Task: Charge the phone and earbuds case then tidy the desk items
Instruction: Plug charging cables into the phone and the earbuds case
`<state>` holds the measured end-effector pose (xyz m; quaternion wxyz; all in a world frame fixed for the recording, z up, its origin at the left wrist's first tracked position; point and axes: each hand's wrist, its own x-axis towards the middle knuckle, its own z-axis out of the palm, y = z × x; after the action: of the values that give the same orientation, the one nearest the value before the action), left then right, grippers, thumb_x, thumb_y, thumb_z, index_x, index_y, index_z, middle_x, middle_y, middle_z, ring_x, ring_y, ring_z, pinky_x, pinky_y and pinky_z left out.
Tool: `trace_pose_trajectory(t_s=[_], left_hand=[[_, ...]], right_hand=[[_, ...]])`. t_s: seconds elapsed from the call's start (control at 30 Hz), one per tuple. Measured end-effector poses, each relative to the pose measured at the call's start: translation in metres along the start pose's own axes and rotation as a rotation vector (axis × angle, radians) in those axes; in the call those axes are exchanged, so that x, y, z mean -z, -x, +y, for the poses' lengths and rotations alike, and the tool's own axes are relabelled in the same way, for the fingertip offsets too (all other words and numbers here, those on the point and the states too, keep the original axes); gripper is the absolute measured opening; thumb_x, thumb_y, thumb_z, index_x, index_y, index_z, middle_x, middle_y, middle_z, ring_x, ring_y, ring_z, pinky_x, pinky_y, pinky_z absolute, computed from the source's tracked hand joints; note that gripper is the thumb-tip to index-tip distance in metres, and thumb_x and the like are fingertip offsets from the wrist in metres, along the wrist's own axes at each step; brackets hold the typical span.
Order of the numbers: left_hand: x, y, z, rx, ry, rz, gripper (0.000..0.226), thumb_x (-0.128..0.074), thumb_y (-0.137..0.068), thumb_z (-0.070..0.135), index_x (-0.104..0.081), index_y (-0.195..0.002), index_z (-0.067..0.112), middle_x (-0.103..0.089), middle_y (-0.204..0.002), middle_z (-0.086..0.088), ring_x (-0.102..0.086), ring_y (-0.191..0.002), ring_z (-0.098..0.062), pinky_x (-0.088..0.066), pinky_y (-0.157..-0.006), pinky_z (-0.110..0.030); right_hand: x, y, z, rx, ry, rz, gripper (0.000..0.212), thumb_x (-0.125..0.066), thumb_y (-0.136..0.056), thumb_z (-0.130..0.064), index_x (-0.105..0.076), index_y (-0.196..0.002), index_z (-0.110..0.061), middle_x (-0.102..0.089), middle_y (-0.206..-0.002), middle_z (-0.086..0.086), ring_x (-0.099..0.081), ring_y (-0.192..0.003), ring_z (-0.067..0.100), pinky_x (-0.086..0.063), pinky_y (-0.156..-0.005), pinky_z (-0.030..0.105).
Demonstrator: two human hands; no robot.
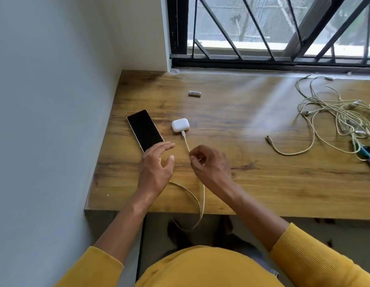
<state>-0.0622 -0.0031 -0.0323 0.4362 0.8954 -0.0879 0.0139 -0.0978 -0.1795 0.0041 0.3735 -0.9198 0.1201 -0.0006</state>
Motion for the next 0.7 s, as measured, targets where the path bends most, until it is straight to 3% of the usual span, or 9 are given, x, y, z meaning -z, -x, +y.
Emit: trace_pose_trajectory(t_s=[0.1,0.23,0.3,0.47,0.7], left_hand=[[0.006,0.023,0.005,0.010,-0.001,0.031,0.034,-0.068,-0.100,0.016,-0.072,-0.132,0.022,-0.068,-0.137,0.008,-0.059,-0.130,-0.005,-0.051,-0.113,-0.040],[0.011,0.057,0.016,0.075,-0.025,0.091,0.034,-0.065,-0.102,0.021,-0.068,-0.136,0.026,-0.067,-0.140,0.007,-0.058,-0.132,-0.007,-0.047,-0.112,-0.034],[0.011,0.077,0.024,0.095,-0.035,0.133,0.033,-0.064,-0.103,0.021,-0.069,-0.136,0.026,-0.067,-0.139,0.009,-0.058,-0.129,-0.005,-0.048,-0.111,-0.032],[0.002,0.138,0.046,0.168,-0.013,0.180,0.033,-0.062,-0.103,0.020,-0.069,-0.134,0.028,-0.066,-0.138,0.011,-0.057,-0.129,-0.003,-0.048,-0.115,-0.042],[-0.008,0.228,0.079,0.234,-0.068,0.263,0.032,-0.062,-0.104,0.023,-0.068,-0.135,0.029,-0.066,-0.140,0.010,-0.056,-0.132,-0.003,-0.048,-0.115,-0.045]], right_hand=[[0.001,0.014,-0.003,0.024,-0.027,-0.003,0.014,-0.066,-0.097,-0.031,-0.077,-0.105,-0.025,-0.074,-0.090,-0.011,-0.068,-0.082,0.009,-0.061,-0.075,0.040],[0.007,0.035,-0.004,0.108,-0.068,-0.025,0.014,-0.066,-0.099,-0.026,-0.077,-0.106,-0.021,-0.072,-0.089,-0.012,-0.064,-0.078,0.003,-0.054,-0.070,0.025],[0.012,0.047,-0.004,0.143,-0.087,-0.041,0.013,-0.067,-0.099,-0.027,-0.077,-0.106,-0.022,-0.072,-0.089,-0.012,-0.064,-0.079,0.003,-0.054,-0.071,0.026],[0.028,0.085,0.008,0.257,-0.164,-0.112,0.011,-0.069,-0.099,-0.028,-0.076,-0.105,-0.022,-0.072,-0.089,-0.012,-0.065,-0.081,0.003,-0.058,-0.077,0.030],[0.046,0.147,0.028,0.378,-0.265,-0.210,0.014,-0.068,-0.100,-0.028,-0.075,-0.110,-0.019,-0.072,-0.090,-0.012,-0.065,-0.081,0.001,-0.052,-0.072,0.017]])
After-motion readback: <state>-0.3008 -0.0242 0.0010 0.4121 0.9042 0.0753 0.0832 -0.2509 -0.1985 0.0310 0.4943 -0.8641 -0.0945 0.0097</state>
